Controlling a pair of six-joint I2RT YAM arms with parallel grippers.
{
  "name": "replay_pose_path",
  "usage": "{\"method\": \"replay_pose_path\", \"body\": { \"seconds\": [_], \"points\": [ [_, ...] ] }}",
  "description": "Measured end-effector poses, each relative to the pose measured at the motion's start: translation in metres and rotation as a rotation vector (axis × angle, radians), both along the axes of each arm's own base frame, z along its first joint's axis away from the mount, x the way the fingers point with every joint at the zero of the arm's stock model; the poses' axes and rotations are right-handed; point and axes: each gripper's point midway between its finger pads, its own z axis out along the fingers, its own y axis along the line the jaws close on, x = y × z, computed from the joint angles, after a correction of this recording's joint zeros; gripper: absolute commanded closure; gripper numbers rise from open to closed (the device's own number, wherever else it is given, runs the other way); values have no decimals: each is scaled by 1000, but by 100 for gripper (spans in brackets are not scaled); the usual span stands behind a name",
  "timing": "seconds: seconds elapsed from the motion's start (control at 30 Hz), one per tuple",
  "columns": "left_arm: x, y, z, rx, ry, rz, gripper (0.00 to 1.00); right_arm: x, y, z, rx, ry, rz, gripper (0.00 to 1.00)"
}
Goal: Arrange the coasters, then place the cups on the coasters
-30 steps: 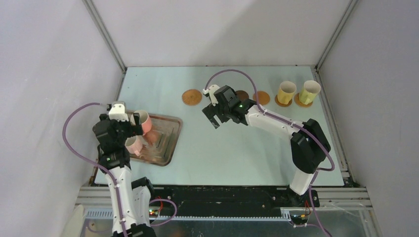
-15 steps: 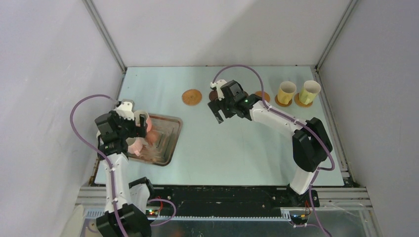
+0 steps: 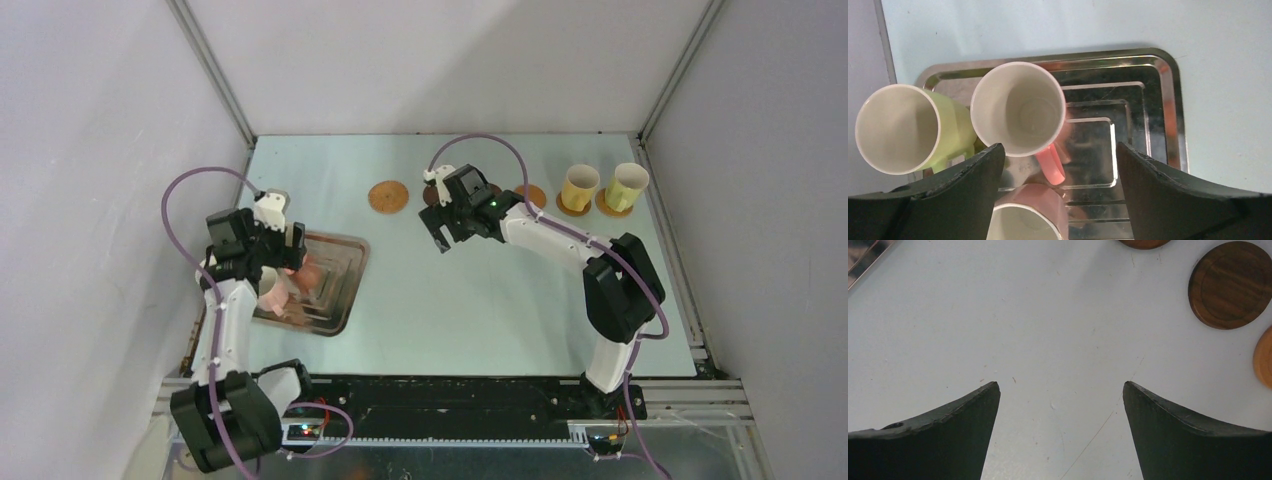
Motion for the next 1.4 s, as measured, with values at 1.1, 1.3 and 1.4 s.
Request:
{"method": "replay_pose_path", "body": {
  "seconds": [1.1, 1.3, 1.4],
  "points": [
    [11, 16, 0, -33, 52, 127, 19, 5, -7, 0, 16, 17, -27, 4],
    [6, 15, -13, -39, 94, 132, 27, 5, -7, -1, 18, 20, -27, 4],
    [3, 14, -19, -46, 123, 132, 33, 5, -7, 0, 19, 21, -26, 4]
  ]
}}
